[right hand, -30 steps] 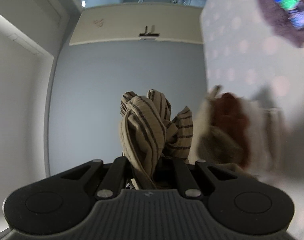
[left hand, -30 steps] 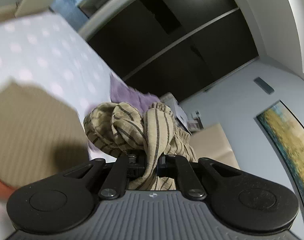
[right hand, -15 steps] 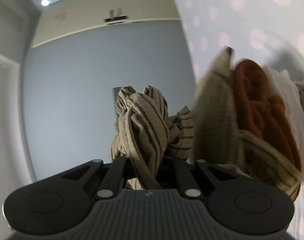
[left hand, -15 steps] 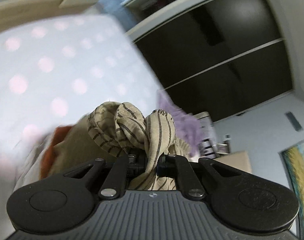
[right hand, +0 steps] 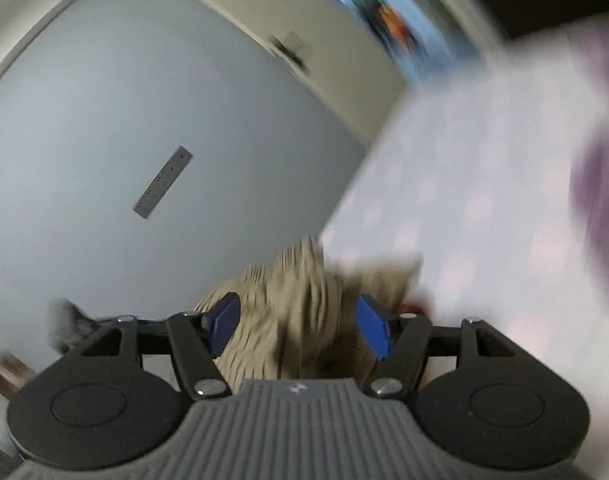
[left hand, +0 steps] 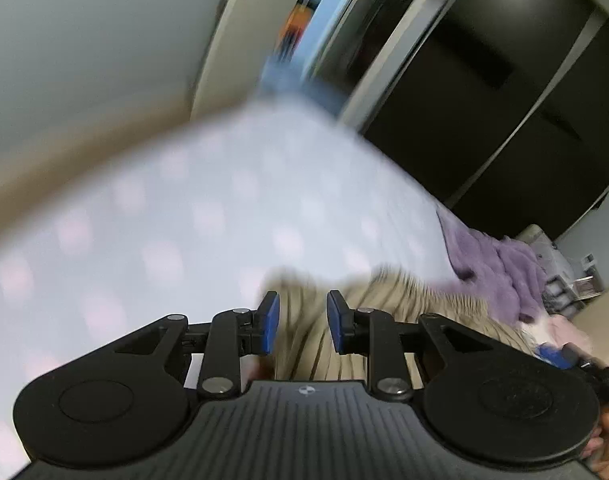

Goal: Fold clothes

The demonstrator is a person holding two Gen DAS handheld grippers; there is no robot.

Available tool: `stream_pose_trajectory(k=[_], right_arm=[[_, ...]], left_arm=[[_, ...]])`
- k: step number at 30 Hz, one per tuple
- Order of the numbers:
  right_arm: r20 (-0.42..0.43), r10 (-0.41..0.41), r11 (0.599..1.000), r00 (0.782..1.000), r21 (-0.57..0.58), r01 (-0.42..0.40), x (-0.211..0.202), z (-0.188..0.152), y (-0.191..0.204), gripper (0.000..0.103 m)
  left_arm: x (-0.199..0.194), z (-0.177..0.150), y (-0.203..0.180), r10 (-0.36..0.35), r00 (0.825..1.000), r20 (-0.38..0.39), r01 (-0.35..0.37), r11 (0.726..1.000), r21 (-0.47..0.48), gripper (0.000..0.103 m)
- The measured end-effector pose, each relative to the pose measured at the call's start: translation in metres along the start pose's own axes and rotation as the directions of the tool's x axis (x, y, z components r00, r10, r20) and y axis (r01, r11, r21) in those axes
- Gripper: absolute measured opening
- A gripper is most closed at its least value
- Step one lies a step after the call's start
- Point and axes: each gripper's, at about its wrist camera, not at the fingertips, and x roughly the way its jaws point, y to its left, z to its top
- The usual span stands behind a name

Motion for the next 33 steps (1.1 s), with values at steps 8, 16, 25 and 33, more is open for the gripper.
stream_pose_trajectory(k=[8,16,25,33], right_arm=[[-0.012,-0.142,0.917,0.990,-0.378,0.127,0.073,-0.013,0.074,0.021],[-0.089,-0.302,0.854,0.949,-0.467,0.228,0.127,-0.037,0.063,0.017],[0.082,-0.284,0.919,0.955,-0.261,0.295,0.081,-0.022,0.030,0.023],[0.032,-0.204,0.850,0.978,-0.490,0.193,0.067,-0.096,0.074,0.030]], left_arm=[[-0.003,-0.005,-0.064,-0.255,0.953,0.163,0.256,0.967,0.018,0.042],[0.103,-0.059,-0.083,0.039,0.996,-0.086,-0.026,0.989,0.146,0.028],[0.058,-0.064,-0.093,0.026,0.991,0.135,-0.051,0.982,0.183,0.021],[0.051,-0.125,-0.128,0.011,0.997,0.070,-0.035,0.939,0.341,0.036]])
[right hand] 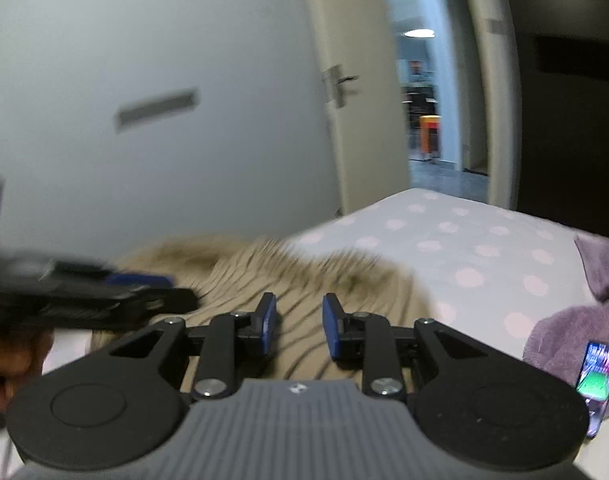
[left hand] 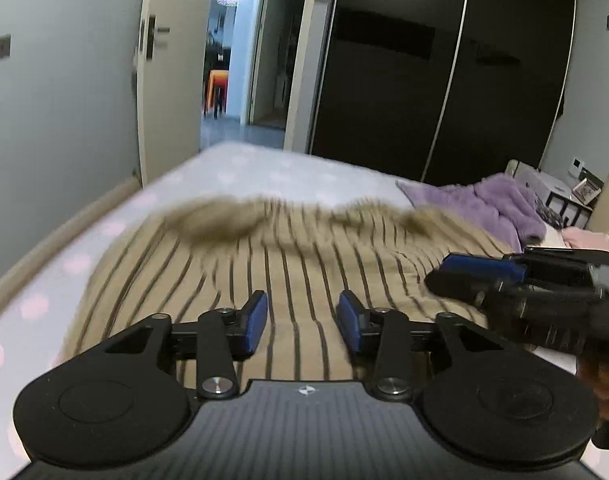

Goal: Fold clothes

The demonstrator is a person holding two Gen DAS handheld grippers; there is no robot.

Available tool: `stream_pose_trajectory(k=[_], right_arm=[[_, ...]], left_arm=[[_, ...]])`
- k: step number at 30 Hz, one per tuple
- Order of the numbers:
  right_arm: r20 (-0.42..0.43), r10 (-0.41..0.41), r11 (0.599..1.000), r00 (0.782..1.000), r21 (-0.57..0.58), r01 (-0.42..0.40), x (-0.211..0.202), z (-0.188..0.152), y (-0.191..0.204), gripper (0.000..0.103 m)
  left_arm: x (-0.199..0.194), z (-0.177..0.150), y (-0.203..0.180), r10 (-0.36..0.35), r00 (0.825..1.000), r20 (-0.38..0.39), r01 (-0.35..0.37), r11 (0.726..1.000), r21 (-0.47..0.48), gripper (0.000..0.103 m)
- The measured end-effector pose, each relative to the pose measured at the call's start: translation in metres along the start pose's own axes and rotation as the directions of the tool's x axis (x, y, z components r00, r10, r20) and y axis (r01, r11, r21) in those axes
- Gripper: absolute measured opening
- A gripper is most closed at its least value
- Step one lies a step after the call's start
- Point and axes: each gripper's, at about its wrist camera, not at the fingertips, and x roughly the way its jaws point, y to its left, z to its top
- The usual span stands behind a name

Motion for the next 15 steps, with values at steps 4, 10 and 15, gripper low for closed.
stream_pose_trajectory(k=[4,10,15], right_arm=[[-0.088,0.076,0.992,0.993,-0.093,-0.085,-0.007,-0.019,0.017,0.032],[0.038,0.075,0.997,0.996,0.009,-0.075,-0.010,0.030,-0.018,0.039],[-0.111,-0.070,0.994,0.991,0.076,0.078,0.056,0.059,-0.052,0.034]], left_arm=[[-0.011,-0.023,-0.010,0.000,1.000,0.002,0.000,0.999,0.037,0.036],[-0.021,-0.019,-0.021,-0.018,0.998,0.055,0.014,0.997,0.079,0.040],[-0.015,-0.034,-0.016,-0.034,0.999,-0.003,0.034,0.999,0.027,0.037]])
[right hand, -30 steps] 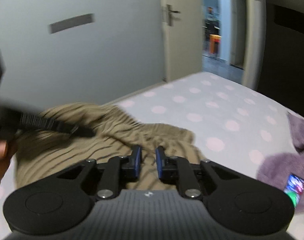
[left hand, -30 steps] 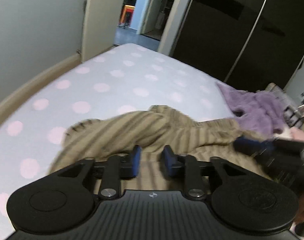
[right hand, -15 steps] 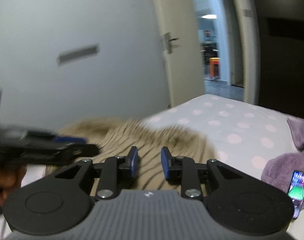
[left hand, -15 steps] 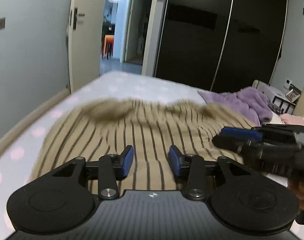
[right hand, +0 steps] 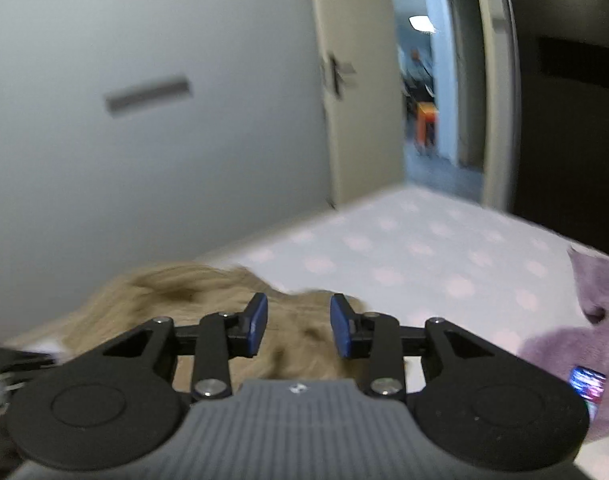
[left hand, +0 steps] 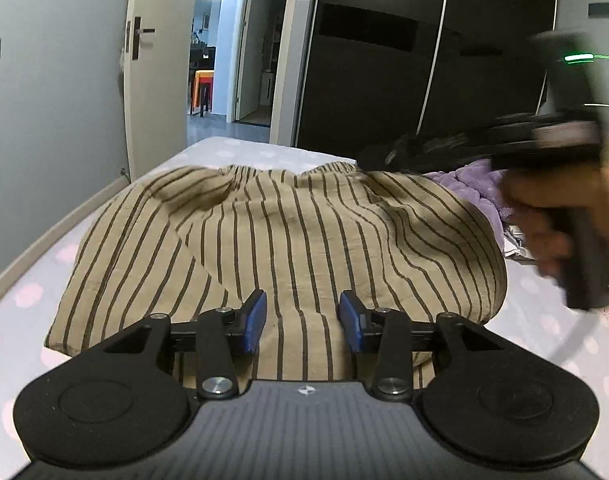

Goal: Fold clothes

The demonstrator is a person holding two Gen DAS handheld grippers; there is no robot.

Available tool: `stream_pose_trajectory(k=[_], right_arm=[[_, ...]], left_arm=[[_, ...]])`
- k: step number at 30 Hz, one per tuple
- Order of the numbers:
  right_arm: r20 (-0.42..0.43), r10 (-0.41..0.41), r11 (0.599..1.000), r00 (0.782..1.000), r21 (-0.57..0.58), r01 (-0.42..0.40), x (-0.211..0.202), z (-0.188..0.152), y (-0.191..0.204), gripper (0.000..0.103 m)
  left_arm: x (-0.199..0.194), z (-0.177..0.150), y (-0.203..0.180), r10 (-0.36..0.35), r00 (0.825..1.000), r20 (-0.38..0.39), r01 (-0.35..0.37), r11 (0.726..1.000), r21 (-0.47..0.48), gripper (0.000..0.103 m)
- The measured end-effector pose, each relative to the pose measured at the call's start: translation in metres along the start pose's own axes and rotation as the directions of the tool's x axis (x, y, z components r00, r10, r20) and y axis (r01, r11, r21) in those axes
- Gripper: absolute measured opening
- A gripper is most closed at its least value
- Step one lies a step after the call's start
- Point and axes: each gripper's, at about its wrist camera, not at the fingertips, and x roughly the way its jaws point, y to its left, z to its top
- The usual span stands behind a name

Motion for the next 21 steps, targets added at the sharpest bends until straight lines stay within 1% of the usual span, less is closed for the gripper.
stream_pose_trajectory(k=[1,2,3,4,5,6,7,8,10,11,12,13,15,17,19,20,21], right_arm=[[-0.049,-0.029,0.999,0.998,0.030,0.030,0.014,0.002,-0.010,0.033],[-0.061,-0.032,0.994,0.998,0.101,0.038,0.019,0.002,-0.022,0.033],[-0.045,-0.014,0.980,0.999,0.198,0.023,0.019,0.002,-0.037,0.033],[-0.001,0.002,0.958,1.000,0.288,-0.002,0.013,0.001,-0.050,0.033],[0.071,0.012,0.929,0.997,0.369,-0.038,0.001,0.000,-0.061,0.035],[0.136,0.013,0.905,0.991,0.419,-0.069,-0.014,-0.003,-0.068,0.035],[0.178,0.011,0.900,0.984,0.427,-0.088,-0.030,-0.007,-0.069,0.037],[0.207,0.013,0.901,0.978,0.421,-0.102,-0.044,-0.010,-0.068,0.041],[0.253,0.024,0.907,0.967,0.401,-0.127,-0.069,-0.017,-0.066,0.056],[0.259,0.038,0.915,0.965,0.379,-0.138,-0.079,-0.019,-0.064,0.059],[0.259,0.052,0.925,0.964,0.350,-0.144,-0.088,-0.022,-0.059,0.060],[0.249,0.066,0.938,0.966,0.315,-0.145,-0.096,-0.027,-0.052,0.061],[0.221,0.075,0.963,0.972,0.236,-0.128,-0.111,-0.038,-0.030,0.066],[0.204,0.052,0.981,0.978,0.173,-0.088,-0.126,-0.050,-0.011,0.069],[0.191,0.019,0.992,0.981,0.118,-0.042,-0.142,-0.063,0.008,0.078],[0.186,-0.001,0.995,0.983,0.097,-0.017,-0.148,-0.067,0.016,0.082],[0.180,-0.023,0.996,0.983,0.084,0.008,-0.152,-0.069,0.023,0.088]], left_arm=[[-0.002,-0.003,0.002,-0.005,1.000,-0.002,0.005,1.000,-0.010,0.037],[-0.004,-0.005,0.003,-0.013,1.000,-0.002,0.013,1.000,-0.017,0.037],[-0.006,-0.006,0.003,-0.016,1.000,0.001,0.016,1.000,-0.016,0.037],[-0.009,-0.006,0.003,-0.018,1.000,0.005,0.018,1.000,-0.016,0.037],[-0.012,-0.008,0.003,-0.017,1.000,0.010,0.017,1.000,-0.013,0.037],[-0.017,-0.007,0.003,-0.016,0.999,0.030,0.017,1.000,-0.022,0.037],[-0.022,-0.006,0.004,-0.015,0.999,0.049,0.017,0.999,-0.032,0.037],[-0.028,-0.004,0.004,-0.014,0.997,0.069,0.017,0.999,-0.043,0.038],[-0.048,-0.004,0.004,-0.009,0.992,0.125,0.020,0.996,-0.088,0.045],[-0.059,-0.004,0.002,-0.001,0.988,0.152,0.016,0.995,-0.099,0.051],[-0.068,-0.005,-0.002,0.021,0.986,0.167,-0.006,0.996,-0.091,0.055],[-0.077,-0.005,-0.007,0.044,0.983,0.180,-0.030,0.996,-0.081,0.057],[-0.090,-0.003,-0.020,0.121,0.978,0.171,-0.114,0.992,-0.047,0.067],[-0.100,0.001,-0.033,0.209,0.966,0.153,-0.208,0.978,-0.024,0.073],[-0.109,0.003,-0.043,0.286,0.948,0.136,-0.286,0.958,-0.021,0.075],[-0.112,0.007,-0.048,0.315,0.941,0.123,-0.315,0.949,-0.023,0.075],[-0.114,0.008,-0.050,0.329,0.939,0.103,-0.328,0.944,-0.031,0.075]])
